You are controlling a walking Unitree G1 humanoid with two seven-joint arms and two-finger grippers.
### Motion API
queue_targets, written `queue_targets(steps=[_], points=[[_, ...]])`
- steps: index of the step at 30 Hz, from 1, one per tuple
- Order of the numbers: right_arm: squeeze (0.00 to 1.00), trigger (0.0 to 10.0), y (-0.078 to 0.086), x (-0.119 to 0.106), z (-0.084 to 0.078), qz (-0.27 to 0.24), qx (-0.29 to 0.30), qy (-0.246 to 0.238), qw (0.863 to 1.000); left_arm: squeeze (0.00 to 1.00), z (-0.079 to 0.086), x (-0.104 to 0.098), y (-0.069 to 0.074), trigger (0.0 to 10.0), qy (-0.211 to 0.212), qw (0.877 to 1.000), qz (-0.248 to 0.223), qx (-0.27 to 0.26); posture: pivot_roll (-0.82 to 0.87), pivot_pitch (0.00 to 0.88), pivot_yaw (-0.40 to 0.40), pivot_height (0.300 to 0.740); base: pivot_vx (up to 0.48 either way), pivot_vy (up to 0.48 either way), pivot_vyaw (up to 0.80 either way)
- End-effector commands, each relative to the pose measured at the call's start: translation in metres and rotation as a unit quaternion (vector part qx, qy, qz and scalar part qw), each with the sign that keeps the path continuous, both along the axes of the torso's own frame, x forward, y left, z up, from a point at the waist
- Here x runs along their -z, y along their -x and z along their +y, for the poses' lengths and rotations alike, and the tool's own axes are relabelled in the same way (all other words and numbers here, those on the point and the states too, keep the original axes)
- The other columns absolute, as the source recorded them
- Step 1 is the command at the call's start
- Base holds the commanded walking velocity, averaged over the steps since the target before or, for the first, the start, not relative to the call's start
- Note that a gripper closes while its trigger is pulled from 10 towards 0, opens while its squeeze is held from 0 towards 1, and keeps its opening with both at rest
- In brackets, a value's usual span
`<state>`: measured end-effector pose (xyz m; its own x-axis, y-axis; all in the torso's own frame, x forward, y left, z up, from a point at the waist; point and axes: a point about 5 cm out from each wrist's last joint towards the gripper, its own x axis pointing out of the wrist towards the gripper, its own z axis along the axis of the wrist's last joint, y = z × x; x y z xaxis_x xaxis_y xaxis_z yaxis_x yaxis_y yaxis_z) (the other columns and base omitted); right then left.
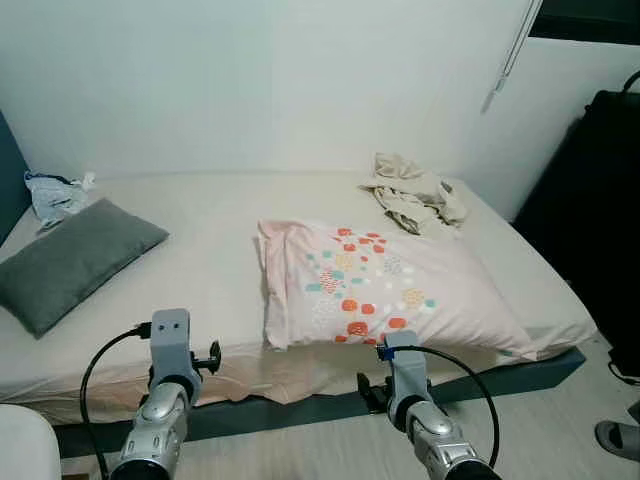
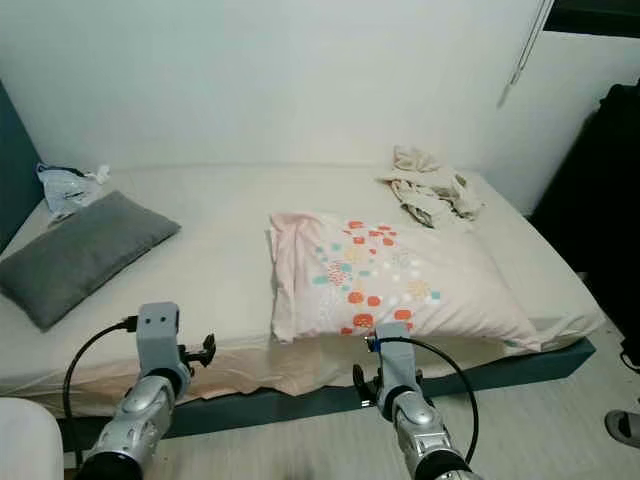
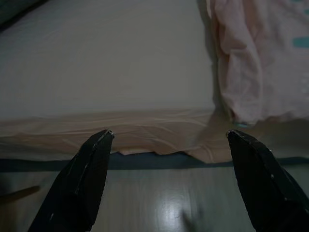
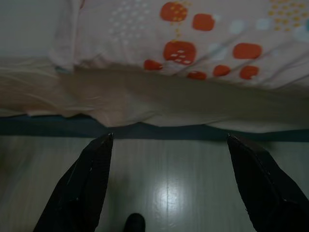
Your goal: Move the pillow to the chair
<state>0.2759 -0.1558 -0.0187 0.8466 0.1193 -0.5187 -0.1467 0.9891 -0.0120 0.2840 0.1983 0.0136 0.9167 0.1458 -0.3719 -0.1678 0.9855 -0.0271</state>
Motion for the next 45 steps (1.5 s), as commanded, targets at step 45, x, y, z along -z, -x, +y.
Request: queue_targets(steps=[45], points=[[0.0, 10.0, -0.018, -0.02, -0.009, -0.059, 0.066, -0.054, 0.995, 0.0, -0.016, -0.001, -0.009, 10.0, -0.035, 0.998, 0.016, 0.05, 0.0, 0.0, -0.061, 0.74, 0.0, 0.0, 0.0]])
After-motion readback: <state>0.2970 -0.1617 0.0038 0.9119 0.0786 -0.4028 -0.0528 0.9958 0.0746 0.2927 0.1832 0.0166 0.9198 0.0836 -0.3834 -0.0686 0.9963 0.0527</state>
